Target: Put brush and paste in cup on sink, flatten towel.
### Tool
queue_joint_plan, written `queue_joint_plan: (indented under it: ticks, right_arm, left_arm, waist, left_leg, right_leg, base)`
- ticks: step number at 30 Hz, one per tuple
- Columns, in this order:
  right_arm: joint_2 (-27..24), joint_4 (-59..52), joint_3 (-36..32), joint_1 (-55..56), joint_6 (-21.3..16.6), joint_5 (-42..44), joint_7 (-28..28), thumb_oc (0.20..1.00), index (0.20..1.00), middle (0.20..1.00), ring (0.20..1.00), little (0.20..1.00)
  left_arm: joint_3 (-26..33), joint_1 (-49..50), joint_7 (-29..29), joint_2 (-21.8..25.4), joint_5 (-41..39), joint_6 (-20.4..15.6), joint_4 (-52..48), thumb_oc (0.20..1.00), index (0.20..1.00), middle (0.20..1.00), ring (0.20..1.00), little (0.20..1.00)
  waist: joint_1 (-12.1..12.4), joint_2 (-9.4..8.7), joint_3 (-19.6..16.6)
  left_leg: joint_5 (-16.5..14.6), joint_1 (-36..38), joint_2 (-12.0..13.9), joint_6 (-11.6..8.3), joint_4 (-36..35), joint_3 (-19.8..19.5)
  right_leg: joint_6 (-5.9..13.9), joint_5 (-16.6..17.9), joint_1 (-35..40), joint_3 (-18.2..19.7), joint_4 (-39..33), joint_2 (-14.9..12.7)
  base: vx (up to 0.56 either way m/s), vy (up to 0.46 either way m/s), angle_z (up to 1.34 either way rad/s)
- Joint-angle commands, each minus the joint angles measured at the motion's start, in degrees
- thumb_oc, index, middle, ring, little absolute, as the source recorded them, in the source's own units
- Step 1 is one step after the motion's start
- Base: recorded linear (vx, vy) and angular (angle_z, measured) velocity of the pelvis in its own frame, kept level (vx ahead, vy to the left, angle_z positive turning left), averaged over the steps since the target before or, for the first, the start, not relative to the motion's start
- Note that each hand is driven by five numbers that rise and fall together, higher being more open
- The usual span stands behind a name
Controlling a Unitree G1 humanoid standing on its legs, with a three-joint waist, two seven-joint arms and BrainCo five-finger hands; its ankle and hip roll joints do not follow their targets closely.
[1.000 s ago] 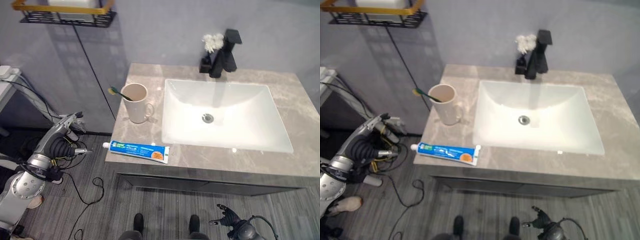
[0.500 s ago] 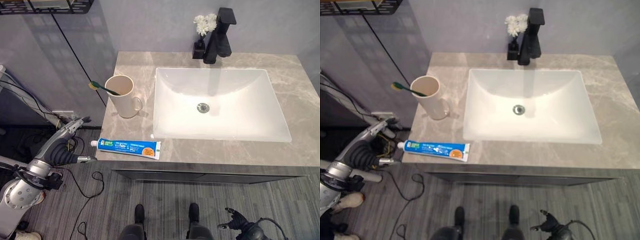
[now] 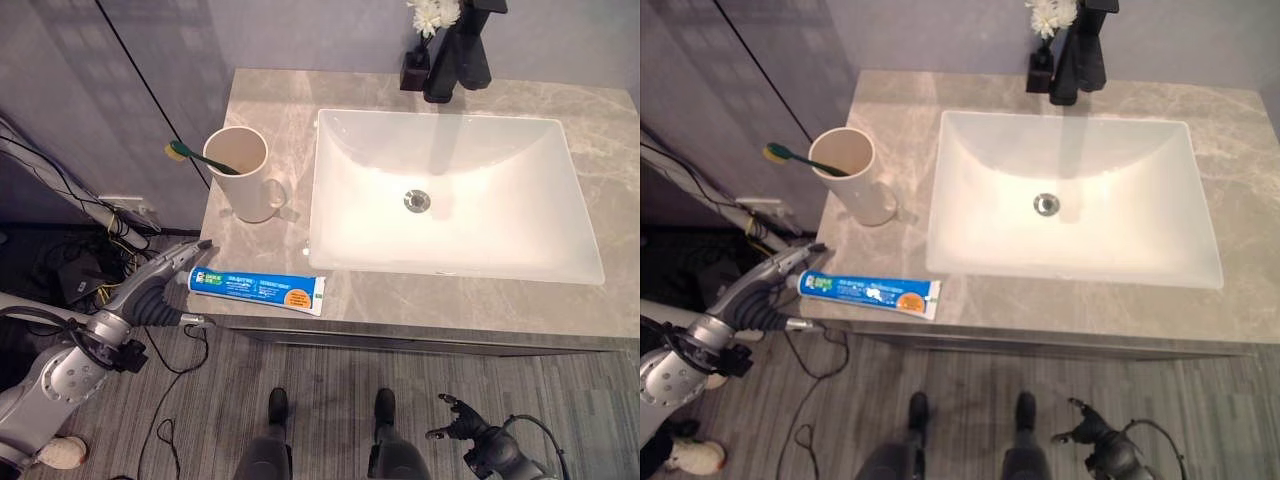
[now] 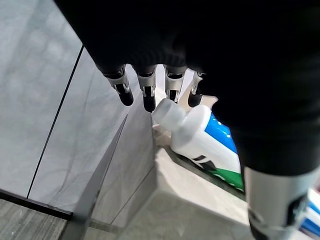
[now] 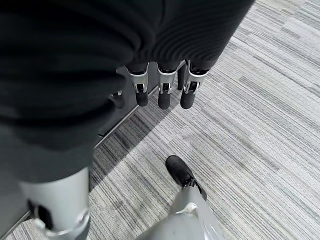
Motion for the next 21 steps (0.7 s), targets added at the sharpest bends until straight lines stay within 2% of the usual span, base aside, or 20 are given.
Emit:
queue_joint_plan:
  ticks: [1,11,16,21]
  right_arm:
    - [-0.91,-0.7,2.04,0.47,-1.17,0.26,-0.95,1.0,1.0,1.0,1.0,1.0]
    - [-0.35,0.31,1.93,2.49,-1.13,-1.13,-1.02,1.0,1.0,1.0,1.0,1.0]
    - [0.51,1.72,2.23,3.09,-1.21,-1.7,-1.17,1.0,1.0,1.0,1.0,1.0]
    - [0.42,1.45,2.25,3.15,-1.3,-1.56,-1.16,1.0,1.0,1.0,1.0,1.0]
  left_arm:
    - [0.65,0.43,2.06,0.58,1.55,-2.4,0.07,1.0,1.0,1.0,1.0,1.0]
    - [4.38,1.64,4.39,-1.47,1.81,-2.6,-0.71,1.0,1.0,1.0,1.0,1.0]
    - [7.97,2.67,7.3,-0.72,5.39,-2.99,-2.32,1.0,1.0,1.0,1.0,1.0]
    - [8.23,2.85,7.45,-0.76,5.11,-2.99,-2.06,1.0,1.0,1.0,1.0,1.0]
  waist:
    - [-1.67,-2.49,-3.73]
    - [-1.92,-3.08,-5.57]
    - [-1.69,-3.17,-6.26]
    - [-1.63,-3.17,-6.37]
  left_leg:
    - [-0.51,-4.04,0.53,0.31,2.6,0.63]
    - [-1.06,-2.91,0.76,0.15,2.27,1.45]
    - [-1.25,-2.55,0.74,0.04,2.02,1.37]
    - [-1.14,-2.64,0.87,-0.04,1.96,1.16]
  right_leg:
    - [2.56,2.29,-4.25,3.39,2.58,-3.8]
    - [2.74,2.47,-3.62,4.17,1.43,-3.62]
    - [2.9,2.43,-3.08,3.9,0.93,-3.65]
    - [2.79,2.36,-2.86,3.71,0.87,-3.62]
  base:
    - [0.0,0.0,0.0]
    - [0.03,-0.004,-0.08]
    - [0.02,-0.014,-0.02]
    - [0.0,-0.003,0.01]
